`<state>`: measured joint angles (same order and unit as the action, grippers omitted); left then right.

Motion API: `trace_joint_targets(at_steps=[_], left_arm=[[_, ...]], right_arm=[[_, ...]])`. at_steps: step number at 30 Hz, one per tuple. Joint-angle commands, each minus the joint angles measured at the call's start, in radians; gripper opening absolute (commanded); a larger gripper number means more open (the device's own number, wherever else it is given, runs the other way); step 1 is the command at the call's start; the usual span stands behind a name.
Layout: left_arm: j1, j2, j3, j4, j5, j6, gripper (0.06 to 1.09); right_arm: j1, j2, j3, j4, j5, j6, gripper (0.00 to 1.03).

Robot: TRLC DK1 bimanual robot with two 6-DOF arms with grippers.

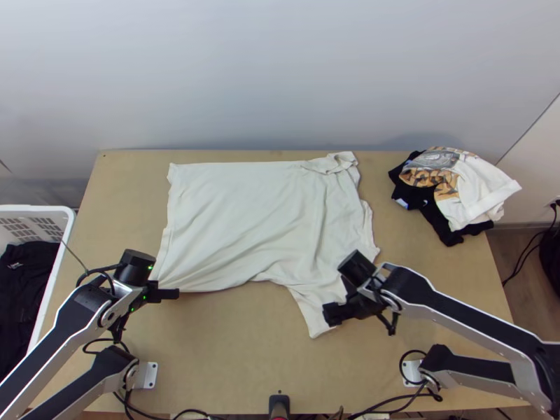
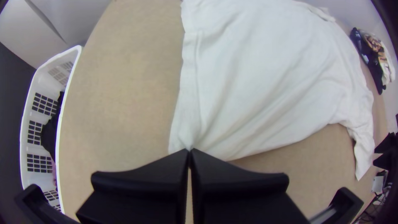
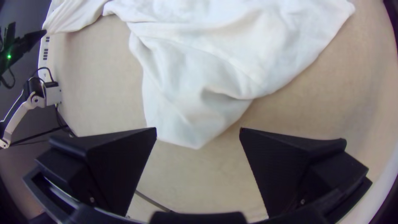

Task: Fold the t-shirt

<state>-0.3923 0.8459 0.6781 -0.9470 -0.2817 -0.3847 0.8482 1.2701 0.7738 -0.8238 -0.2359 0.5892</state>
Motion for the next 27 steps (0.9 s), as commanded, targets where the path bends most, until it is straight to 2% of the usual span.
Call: trace_joint_targets(at_steps=[1, 3, 5, 6, 8, 14, 18, 22, 27], left_arm=[[0.003, 0.002, -0.005, 0.005, -0.001, 0.006, 0.10], [0.003, 0.002, -0.006, 0.005, 0.001, 0.006, 0.10], [0.001, 0.002, 0.000, 0.005, -0.001, 0.006, 0.10], [0.003, 0.002, 0.003, 0.005, -0.001, 0.006, 0.10], [0.004, 0.002, 0.006, 0.007, -0.002, 0.007, 0.10], [0.006, -0.053, 0.017, -0.038, 0.001, 0.023, 0.10], [0.006, -0.116, 0.031, -0.105, 0.012, 0.038, 0.10], [0.006, -0.156, 0.052, -0.182, 0.041, 0.043, 0.10], [0.006, -0.214, 0.080, -0.288, 0.070, 0.063, 0.10]], right_arm=[[0.017, 0.101, -0.010, 0.101, -0.002, 0.040, 0.87], [0.018, 0.104, -0.025, 0.130, -0.002, 0.044, 0.74], [0.017, 0.104, -0.025, 0.134, -0.002, 0.044, 0.53], [0.015, 0.103, -0.022, 0.134, -0.002, 0.037, 0.40], [0.015, 0.089, -0.005, 0.146, 0.012, 0.001, 0.07], [-0.080, -0.020, 0.061, 0.014, 0.021, -0.058, 0.03], [-0.127, -0.089, 0.120, -0.150, 0.012, -0.118, 0.03], [-0.126, -0.147, 0.180, -0.307, -0.066, -0.181, 0.03], [-0.150, -0.176, 0.291, -0.443, -0.160, -0.210, 0.03]])
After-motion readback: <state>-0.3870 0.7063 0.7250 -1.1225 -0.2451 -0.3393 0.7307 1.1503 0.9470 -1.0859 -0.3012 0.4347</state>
